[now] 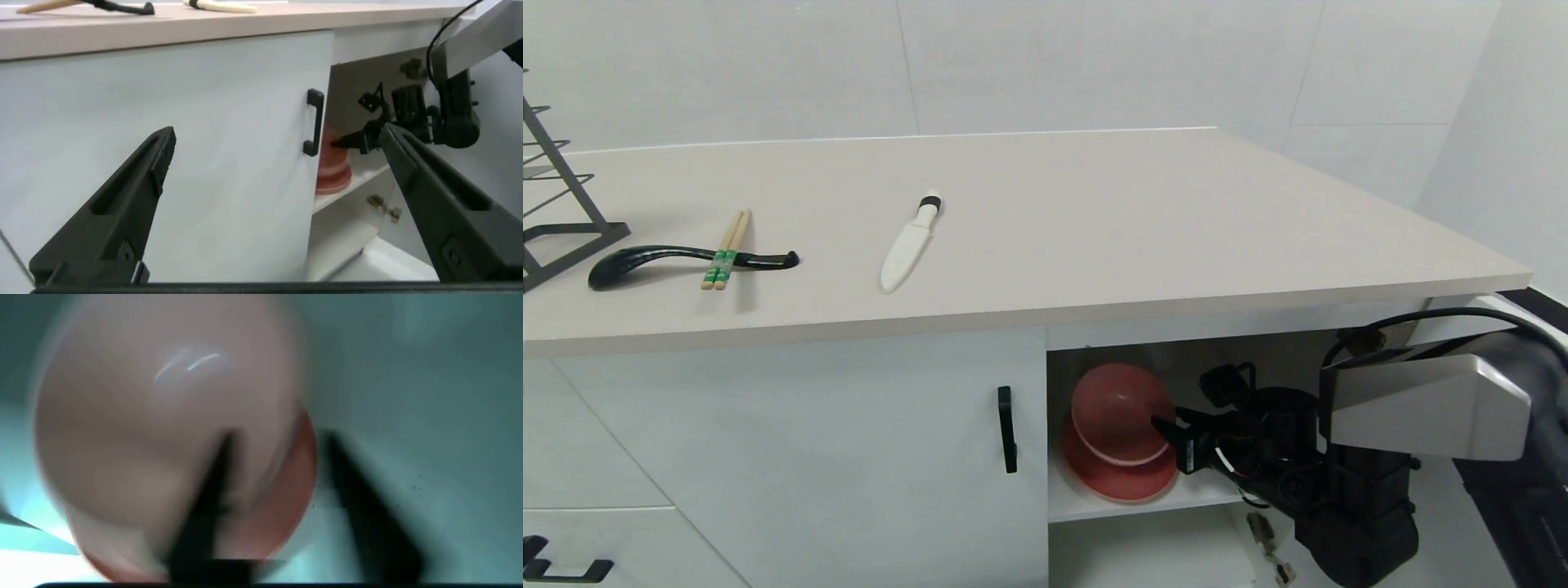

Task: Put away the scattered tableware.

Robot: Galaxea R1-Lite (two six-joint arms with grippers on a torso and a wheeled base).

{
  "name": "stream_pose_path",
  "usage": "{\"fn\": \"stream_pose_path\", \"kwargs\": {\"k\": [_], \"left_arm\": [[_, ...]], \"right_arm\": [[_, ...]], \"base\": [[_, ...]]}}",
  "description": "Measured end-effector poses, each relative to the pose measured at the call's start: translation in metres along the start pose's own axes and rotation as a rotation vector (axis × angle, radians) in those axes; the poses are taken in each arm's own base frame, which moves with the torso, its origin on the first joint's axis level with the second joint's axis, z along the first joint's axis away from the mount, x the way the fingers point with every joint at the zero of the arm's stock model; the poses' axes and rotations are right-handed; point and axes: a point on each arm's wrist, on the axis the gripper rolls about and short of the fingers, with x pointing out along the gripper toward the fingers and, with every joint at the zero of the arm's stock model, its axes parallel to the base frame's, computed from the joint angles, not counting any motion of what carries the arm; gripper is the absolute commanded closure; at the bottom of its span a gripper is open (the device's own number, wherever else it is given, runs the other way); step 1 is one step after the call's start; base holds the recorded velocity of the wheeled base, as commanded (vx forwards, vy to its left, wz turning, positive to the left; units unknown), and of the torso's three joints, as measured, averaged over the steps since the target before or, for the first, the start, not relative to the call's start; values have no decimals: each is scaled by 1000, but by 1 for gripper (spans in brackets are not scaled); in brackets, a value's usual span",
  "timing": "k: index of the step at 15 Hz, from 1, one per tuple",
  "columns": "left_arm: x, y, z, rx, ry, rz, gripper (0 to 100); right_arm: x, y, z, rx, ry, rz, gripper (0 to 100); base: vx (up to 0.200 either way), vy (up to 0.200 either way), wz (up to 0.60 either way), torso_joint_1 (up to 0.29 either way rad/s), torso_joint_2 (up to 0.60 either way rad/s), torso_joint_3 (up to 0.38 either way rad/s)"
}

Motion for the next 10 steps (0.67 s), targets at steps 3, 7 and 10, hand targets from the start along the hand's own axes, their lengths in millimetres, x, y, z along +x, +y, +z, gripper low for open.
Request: {"fn": "stream_pose_path", "kwargs": {"k": [3,7,10], "left_arm": [[-2,-1,-4,5,15,29,0],[-4,-1,-8,0,41,39,0],[-5,-2,-8,3,35,39,0]], "right_arm": [[1,1,-1,-1,1,2,0],[-4,19,10,-22,-23,48,0],[-24,42,8,-46,22,105,0]], "base": [[0,0,0,0,0,0],[0,0,0,0,0,0],[0,0,0,0,0,0]]}}
